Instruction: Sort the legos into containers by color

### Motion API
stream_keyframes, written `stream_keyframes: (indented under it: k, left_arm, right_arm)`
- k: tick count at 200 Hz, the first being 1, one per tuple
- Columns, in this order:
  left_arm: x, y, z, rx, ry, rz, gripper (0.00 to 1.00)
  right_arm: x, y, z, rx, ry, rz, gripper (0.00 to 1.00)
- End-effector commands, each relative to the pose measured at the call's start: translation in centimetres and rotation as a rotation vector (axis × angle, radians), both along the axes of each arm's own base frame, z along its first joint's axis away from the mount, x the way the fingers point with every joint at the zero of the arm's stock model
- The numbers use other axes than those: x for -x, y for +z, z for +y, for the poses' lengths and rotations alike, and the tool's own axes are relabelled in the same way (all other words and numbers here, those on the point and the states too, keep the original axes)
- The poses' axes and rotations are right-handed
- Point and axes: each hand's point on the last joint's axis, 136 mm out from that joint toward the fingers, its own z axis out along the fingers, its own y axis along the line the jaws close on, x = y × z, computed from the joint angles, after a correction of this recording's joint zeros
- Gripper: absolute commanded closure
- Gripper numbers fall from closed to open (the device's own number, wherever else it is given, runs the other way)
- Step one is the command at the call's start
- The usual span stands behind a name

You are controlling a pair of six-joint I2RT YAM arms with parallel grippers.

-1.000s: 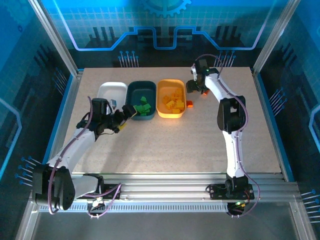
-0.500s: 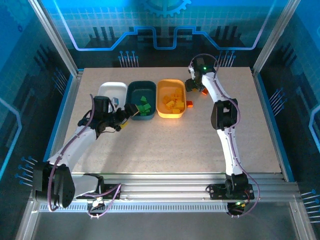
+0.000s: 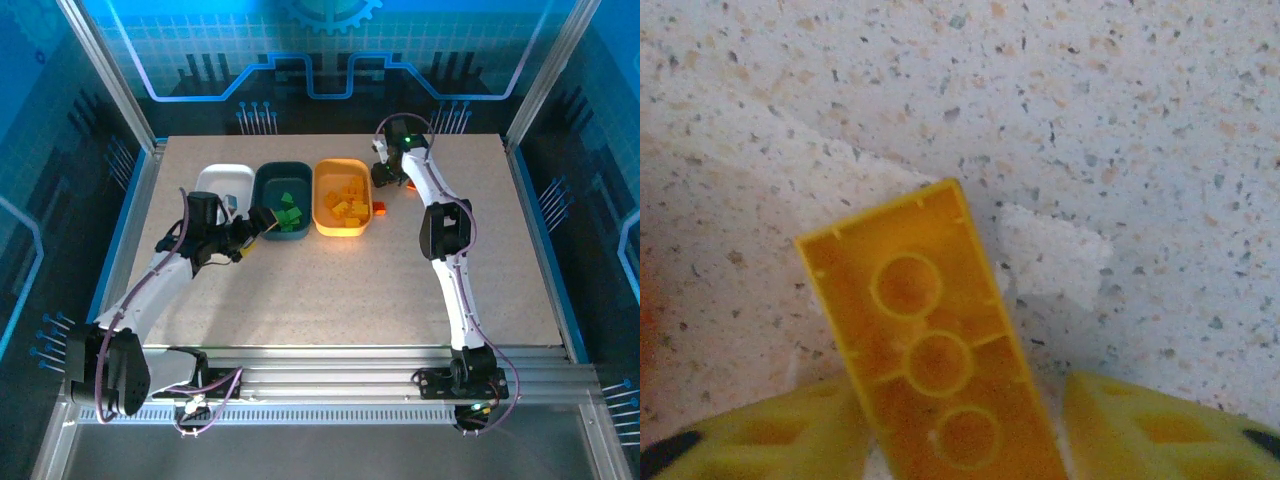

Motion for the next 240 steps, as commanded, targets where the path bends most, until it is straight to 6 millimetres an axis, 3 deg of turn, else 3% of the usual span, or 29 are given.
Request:
stream_keyframes:
  k: [1,37,66,98,118,132,135,142,157,183,206,225,240]
  left_arm:
    - [-0.2,0.5,0.0,-0.018,-0.007,-0.012,0.01]
    - [-0.4,0.3,-0.1,-0.019,-0.01,-0.01,0.01]
    - [-0.3,0.0,-0.1,-0.018,-0.012,-0.006,0.01]
    - [-0.2,-0.2,-0.3,-0.003,-0.022,-0.003,0.01]
    - [0.0,-0.6,-1.1,0.013,-0.038,0.002,0.01]
    - [0.3,-0.9,-2.2,0.014,-0.072,-0.002,0.01]
    - [0.4,-1.1,-2.5,0.012,-0.081,-0.001,0.01]
    - [0.5,-1.2,-3.2,0.009,-0.099,-0.003,0.01]
    - [0.8,-1.5,-4.8,0.009,-0.142,-0.006,0.01]
    - [1.2,-1.9,-6.1,0.016,-0.179,0.0,0.01]
    - [1.5,-1.9,-6.1,0.017,-0.189,-0.002,0.01]
    - [1.7,-1.6,-6.2,0.021,-0.195,-0.01,0.01]
    - [2.0,-1.6,-6.1,0.021,-0.195,-0.014,0.01]
  right_arm:
    - [0.0,-1.8,-0.4,0.025,0.013,0.02,0.55]
    - [0.1,-1.3,-0.7,0.036,0.0,0.012,0.69]
    - [0.0,0.3,-1.5,0.038,-0.049,-0.026,0.72]
    - [0.1,4.8,-2.8,-0.034,-0.163,-0.084,0.72]
    - [1.1,8.0,-2.2,-0.064,-0.199,-0.134,0.72]
    - [2.4,9.2,-1.0,-0.085,-0.209,-0.154,0.72]
    - [2.8,10.4,-0.6,-0.092,-0.21,-0.176,0.72]
    - [3.5,11.2,0.0,-0.093,-0.208,-0.193,0.72]
    - [5.3,12.0,2.4,-0.087,-0.175,-0.205,0.72]
    - [8.2,11.7,7.4,-0.073,-0.084,-0.189,0.71]
    - [9.4,10.9,10.6,-0.082,-0.03,-0.154,0.68]
    - [9.6,11.3,12.4,-0.101,-0.004,-0.144,0.56]
    - [9.7,12.2,13.1,-0.125,-0.003,-0.152,0.37]
